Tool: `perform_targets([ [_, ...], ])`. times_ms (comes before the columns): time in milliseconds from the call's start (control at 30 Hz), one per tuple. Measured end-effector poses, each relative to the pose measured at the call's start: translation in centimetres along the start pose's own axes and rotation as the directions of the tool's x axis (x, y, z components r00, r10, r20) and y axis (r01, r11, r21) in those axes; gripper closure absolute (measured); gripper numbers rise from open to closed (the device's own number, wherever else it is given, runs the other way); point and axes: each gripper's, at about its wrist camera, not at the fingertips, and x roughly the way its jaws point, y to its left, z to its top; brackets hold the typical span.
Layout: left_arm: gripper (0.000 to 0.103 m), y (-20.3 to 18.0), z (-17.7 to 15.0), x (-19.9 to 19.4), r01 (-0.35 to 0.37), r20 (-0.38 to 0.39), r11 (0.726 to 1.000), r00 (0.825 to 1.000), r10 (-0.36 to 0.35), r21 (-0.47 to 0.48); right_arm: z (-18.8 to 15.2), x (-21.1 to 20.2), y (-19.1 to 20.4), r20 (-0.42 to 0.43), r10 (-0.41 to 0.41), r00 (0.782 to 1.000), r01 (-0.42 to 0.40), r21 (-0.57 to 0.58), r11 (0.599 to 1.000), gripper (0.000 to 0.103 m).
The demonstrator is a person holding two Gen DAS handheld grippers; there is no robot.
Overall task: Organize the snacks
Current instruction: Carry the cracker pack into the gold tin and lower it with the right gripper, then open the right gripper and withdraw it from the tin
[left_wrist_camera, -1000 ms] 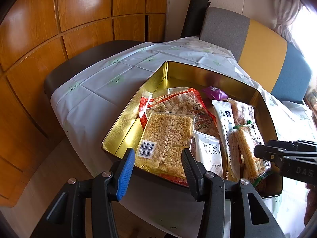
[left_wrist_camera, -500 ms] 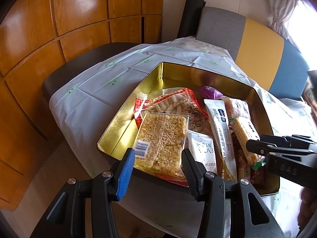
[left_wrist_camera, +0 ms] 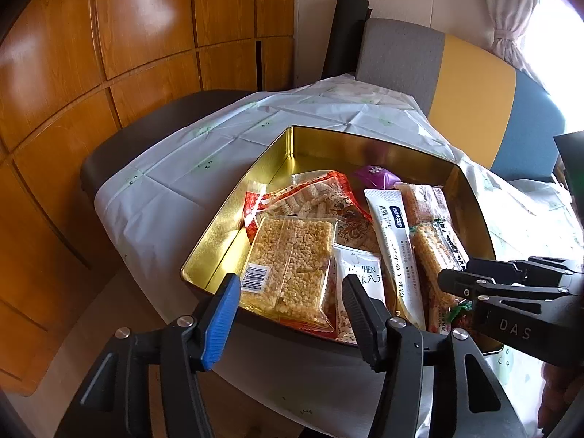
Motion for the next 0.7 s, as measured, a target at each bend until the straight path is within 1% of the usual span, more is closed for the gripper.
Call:
perform_targets([
  [267, 0.043, -0.4, -0.3, -0.6, 0.010, 0.003, 1.000, 1.000, -0.010, 0.013, -1.3, -0.9, 0.4, 0.026, 0.007, 1.000, -0.007, -0.002, 1.000, 0.061],
  [400, 0.043, -0.6, -0.4, -0.9, 0.023, 0.008, 1.000, 1.000, -0.023, 0.011, -2.0, -1.6, 0.5, 0.050, -0.008, 0.999, 0.007, 0.007, 1.000, 0.061],
  [500, 0.041, -0.8, -0.5, -1.2, 0.035, 0.017, 0.999, 0.999, -0.035, 0.011, -2.4, -2.3, 0.5, 0.077, -0.018, 0.997, 0.017, 0.025, 1.000, 0.061],
  [600, 0.040, -1.0, -0.6, -1.6, 0.041, 0.026, 0.999, 0.999, -0.041, 0.008, -3.1, -3.4, 0.6, 0.121, -0.049, 0.991, 0.046, 0.034, 0.998, 0.061],
  [700, 0.038, -1.4, -0.7, -1.8, 0.049, 0.028, 0.999, 0.998, -0.049, 0.014, -4.1, -4.3, 0.4, 0.158, -0.094, 0.983, 0.084, 0.070, 0.994, 0.061],
])
